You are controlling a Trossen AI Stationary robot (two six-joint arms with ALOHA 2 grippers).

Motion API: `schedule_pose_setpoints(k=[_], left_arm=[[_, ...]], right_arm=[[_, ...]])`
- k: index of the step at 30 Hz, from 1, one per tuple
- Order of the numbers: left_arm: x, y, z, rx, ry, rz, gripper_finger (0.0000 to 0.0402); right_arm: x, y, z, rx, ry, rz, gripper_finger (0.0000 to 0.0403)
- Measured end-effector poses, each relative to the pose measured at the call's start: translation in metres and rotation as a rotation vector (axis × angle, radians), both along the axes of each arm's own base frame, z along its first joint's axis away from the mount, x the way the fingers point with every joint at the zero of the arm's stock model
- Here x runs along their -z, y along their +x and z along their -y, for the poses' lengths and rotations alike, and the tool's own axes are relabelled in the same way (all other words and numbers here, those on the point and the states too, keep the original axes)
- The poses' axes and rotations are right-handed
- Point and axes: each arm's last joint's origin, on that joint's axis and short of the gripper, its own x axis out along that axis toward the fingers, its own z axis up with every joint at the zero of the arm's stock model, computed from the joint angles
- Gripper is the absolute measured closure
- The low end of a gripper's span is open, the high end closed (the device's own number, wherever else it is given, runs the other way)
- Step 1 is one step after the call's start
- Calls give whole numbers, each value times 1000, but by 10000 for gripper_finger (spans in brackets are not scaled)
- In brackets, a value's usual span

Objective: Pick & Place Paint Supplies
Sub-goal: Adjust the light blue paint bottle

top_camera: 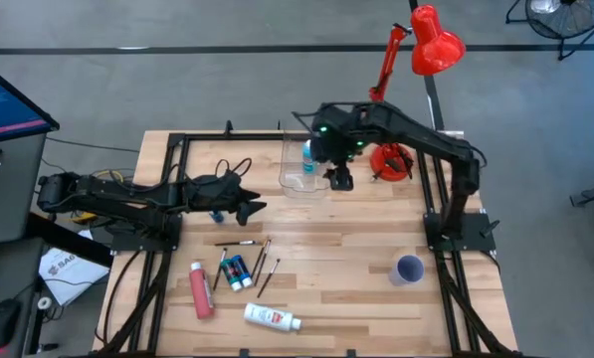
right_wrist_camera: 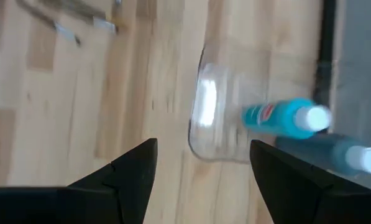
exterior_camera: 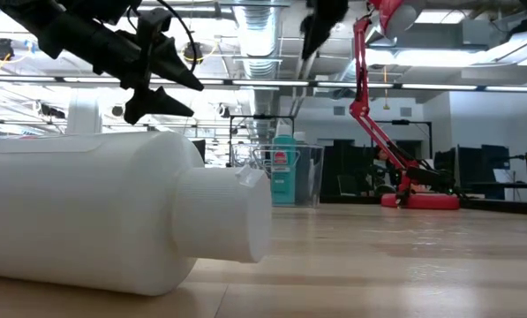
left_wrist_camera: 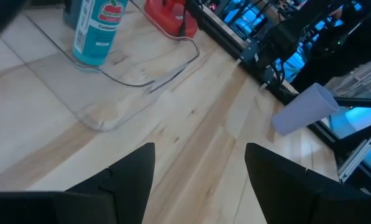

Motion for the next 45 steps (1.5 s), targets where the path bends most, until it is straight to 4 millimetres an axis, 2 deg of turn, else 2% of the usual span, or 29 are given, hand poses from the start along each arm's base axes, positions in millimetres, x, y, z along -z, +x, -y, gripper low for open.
schedule_pose_setpoints(k=[3, 7, 11, 13, 16, 23, 31, 34, 40, 45], left_arm=[[-1, 0, 0, -1, -3, 9, 156], [-2, 1, -2, -29, -21, 30, 156], [-3, 0, -6, -69, -11, 41, 156], [-4, 0, -10, -100, 0, 53, 156], [-7, 0, -15, -124, 30, 74, 156], [-7, -1, -21, -116, 23, 77, 156], [-7, -2, -26, -75, 38, 70, 156], [-7, -3, -31, -74, 33, 71, 156], [-7, -4, -37, -65, 18, 75, 156], [-7, -5, -38, -59, 10, 78, 156]], right_arm=[[5, 11, 19, 47, 133, 111, 154], [-8, -2, 53, 143, 103, 202, 154], [-1, -12, 88, 268, 116, 187, 154], [5, -7, 97, 296, 133, 204, 154], [29, -1, 109, 308, 175, 120, 154], [46, 12, 110, 234, 150, 77, 154], [40, 24, 105, 193, -42, 120, 154], [42, 24, 107, 207, -40, 118, 154], [66, 29, 122, 240, 45, 68, 154], [67, 30, 126, 245, 41, 81, 154]])
